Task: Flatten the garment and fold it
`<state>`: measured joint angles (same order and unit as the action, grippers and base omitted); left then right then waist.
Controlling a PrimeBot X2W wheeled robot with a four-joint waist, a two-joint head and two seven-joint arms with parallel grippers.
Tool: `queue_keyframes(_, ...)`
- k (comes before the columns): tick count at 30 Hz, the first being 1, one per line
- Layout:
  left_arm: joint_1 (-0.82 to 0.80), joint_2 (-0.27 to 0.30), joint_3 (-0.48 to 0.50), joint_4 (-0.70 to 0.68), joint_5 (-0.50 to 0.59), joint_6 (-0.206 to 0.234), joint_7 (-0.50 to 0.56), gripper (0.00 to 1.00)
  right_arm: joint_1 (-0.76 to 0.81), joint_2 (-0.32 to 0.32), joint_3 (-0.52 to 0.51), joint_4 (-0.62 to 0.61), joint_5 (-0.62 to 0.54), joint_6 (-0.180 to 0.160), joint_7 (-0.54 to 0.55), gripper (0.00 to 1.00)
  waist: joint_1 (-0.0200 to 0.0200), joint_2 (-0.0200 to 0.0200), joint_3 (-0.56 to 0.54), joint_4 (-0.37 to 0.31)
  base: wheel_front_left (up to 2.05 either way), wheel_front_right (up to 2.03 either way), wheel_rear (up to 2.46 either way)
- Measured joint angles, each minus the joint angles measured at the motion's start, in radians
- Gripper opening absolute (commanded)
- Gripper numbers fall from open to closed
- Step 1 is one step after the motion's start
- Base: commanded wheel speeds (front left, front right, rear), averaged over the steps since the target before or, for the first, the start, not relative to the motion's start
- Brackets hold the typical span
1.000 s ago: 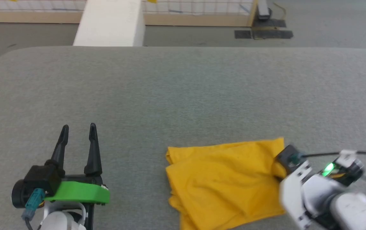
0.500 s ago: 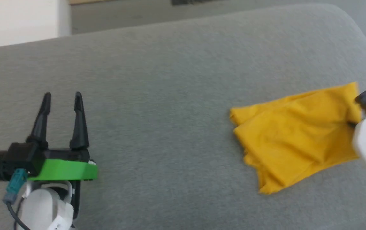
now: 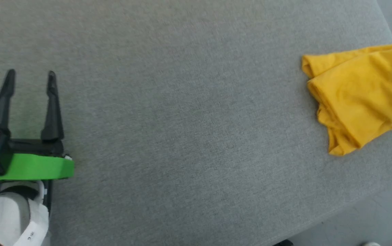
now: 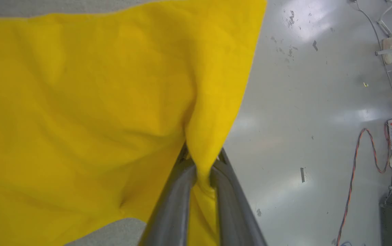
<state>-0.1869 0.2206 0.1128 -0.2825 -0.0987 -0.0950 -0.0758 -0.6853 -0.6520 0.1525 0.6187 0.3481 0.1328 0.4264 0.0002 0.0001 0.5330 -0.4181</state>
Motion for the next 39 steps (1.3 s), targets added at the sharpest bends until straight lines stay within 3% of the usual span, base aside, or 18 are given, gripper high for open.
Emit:
queue_keyframes(1,0.0,0.005,0.004,-0.014,0.001,0.001,0.007,1.0,-0.017,0.014,-0.023,0.03,-0.022,0.0,-0.028,0.0,0.0,0.0,0.016,-0.006,0.0,0.0,0.0)
queue_keyframes(2,0.0,0.008,0.007,-0.023,0.001,0.001,0.015,1.0,-0.032,0.025,-0.045,0.053,-0.042,0.0,-0.051,0.42,0.0001,0.0,0.03,-0.011,0.0,0.0,0.0)
queue_keyframes(3,0.0,0.012,0.009,-0.032,0.002,0.003,0.023,1.0,-0.05,0.037,-0.062,0.082,-0.065,0.0,-0.069,1.0,0.0001,0.0,0.045,-0.016,0.0,0.0,0.0)
queue_keyframes(8,-0.004,0.029,0.023,-0.06,0.002,0.008,0.041,1.0,-0.105,0.077,-0.124,0.176,-0.142,0.0,-0.156,1.0,0.0001,0.0,0.101,-0.029,0.0,0.0,0.0)
queue_keyframes(13,-0.01,0.025,0.025,-0.051,-0.007,0.018,0.027,1.0,-0.154,0.087,-0.162,0.21,-0.141,0.0,-0.249,1.0,0.0,0.0,0.103,-0.026,0.0,0.0,0.0)
queue_keyframes(17,-0.008,0.002,0.027,-0.002,-0.018,0.029,-0.025,1.0,-0.194,0.087,-0.195,0.172,-0.048,0.0,-0.36,1.0,0.0,0.0,0.071,-0.02,0.0,0.0,0.0)
queue_keyframes(22,0.004,-0.039,0.033,0.075,-0.056,0.048,-0.096,1.0,-0.206,0.101,-0.157,0.028,0.08,0.0,-0.462,1.0,-0.0001,0.0,0.001,-0.001,0.0,0.0,0.0)
queue_keyframes(24,0.014,-0.051,0.036,0.102,-0.061,0.054,-0.117,1.0,-0.212,0.141,-0.188,-0.019,0.132,0.0,-0.51,1.0,-0.0001,0.0,-0.032,0.01,0.0,0.0,0.0)
queue_keyframes(29,0.045,-0.082,0.049,0.155,-0.078,0.072,-0.153,1.0,-0.209,0.261,-0.174,-0.143,0.119,-0.001,-0.599,1.0,-0.0002,0.0,-0.133,0.051,0.0,0.0,0.0)
queue_keyframes(39,0.055,-0.126,0.033,0.236,-0.104,0.089,-0.176,1.0,-0.01,0.559,-0.201,-0.344,-0.036,-0.001,-0.675,1.0,-0.0003,0.0,-0.305,0.178,0.0,0.0,0.0)
